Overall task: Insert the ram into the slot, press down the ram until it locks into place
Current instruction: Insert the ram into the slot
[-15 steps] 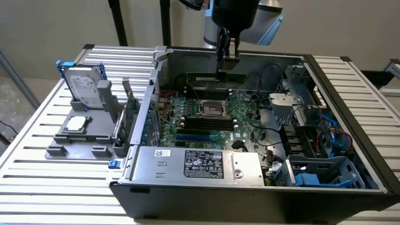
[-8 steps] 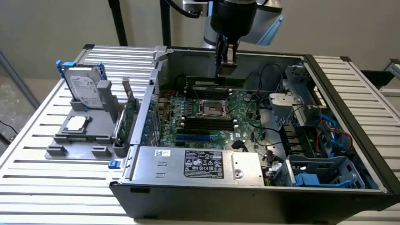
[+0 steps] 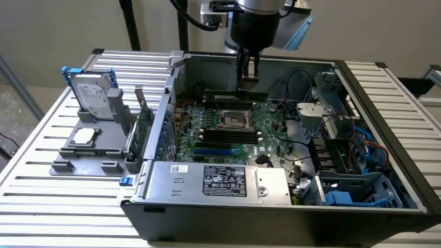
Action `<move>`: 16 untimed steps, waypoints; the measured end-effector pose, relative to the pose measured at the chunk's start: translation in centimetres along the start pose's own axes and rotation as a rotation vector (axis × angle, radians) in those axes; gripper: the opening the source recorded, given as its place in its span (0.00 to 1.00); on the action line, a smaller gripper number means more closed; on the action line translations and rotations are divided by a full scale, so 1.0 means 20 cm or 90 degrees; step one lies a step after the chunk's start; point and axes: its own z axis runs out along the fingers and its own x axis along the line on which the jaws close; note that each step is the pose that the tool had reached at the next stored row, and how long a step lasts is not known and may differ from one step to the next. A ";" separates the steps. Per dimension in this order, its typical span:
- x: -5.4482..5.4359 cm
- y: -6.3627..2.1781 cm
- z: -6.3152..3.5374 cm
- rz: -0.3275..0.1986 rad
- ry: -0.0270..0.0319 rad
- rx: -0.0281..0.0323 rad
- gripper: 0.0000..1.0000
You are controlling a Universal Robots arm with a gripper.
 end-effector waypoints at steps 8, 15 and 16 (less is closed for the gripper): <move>0.00 -0.001 0.073 0.008 0.0006 0.0001 0.13; 0.01 -0.004 0.136 0.009 0.0011 0.0001 0.13; 0.01 -0.005 0.146 0.009 0.0012 0.0000 0.13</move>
